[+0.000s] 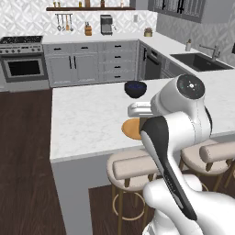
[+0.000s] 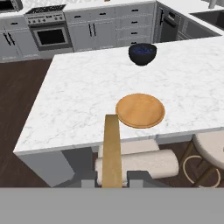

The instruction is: Start the toaster. Once the lever pops up, take the bread to the plate on the dining counter.

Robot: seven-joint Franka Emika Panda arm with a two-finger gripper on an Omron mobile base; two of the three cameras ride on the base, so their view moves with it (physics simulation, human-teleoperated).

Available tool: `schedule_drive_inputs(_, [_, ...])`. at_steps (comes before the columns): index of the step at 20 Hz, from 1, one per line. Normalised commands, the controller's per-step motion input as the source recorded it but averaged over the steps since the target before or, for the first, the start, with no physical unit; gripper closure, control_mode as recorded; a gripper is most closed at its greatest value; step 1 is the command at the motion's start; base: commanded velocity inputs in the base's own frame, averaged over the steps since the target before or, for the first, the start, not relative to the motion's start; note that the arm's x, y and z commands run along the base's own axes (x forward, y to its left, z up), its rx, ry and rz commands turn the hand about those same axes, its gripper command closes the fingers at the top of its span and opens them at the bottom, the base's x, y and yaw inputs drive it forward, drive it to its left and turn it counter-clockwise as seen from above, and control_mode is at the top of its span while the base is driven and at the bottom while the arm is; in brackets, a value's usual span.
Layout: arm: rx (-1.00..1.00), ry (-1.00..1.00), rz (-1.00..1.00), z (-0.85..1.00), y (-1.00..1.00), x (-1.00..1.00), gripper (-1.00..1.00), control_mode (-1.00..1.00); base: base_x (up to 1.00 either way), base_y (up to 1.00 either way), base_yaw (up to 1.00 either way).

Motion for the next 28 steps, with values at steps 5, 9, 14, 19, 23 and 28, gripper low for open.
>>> schedule_drive_inputs(5, [0.00, 0.00, 0.00, 0.00, 0.00, 0.00, 1.00, 1.00, 0.14, -0.24, -0.33])
schedule_drive_inputs(9, [0.00, 0.00, 0.00, 0.00, 0.00, 0.00, 1.00, 1.00, 0.02, -0.02, -0.10])
schedule_drive_inputs(14, [0.00, 0.00, 0.00, 0.00, 0.00, 0.00, 1.00, 1.00, 0.00, 0.00, 0.00])
schedule_drive_inputs(19, [0.00, 0.00, 0.00, 0.00, 0.00, 0.00, 1.00, 1.00, 0.06, 0.00, 0.01])
schedule_drive_inputs(23, [0.02, 0.00, 0.16, -0.11, -0.18, 0.68, 1.00, -1.00, 0.00, 0.00, 0.00])
schedule_drive_inputs(28, [0.06, 0.00, 0.19, -0.09, -0.30, 0.87, 1.00, -1.00, 0.00, 0.00, 0.00])
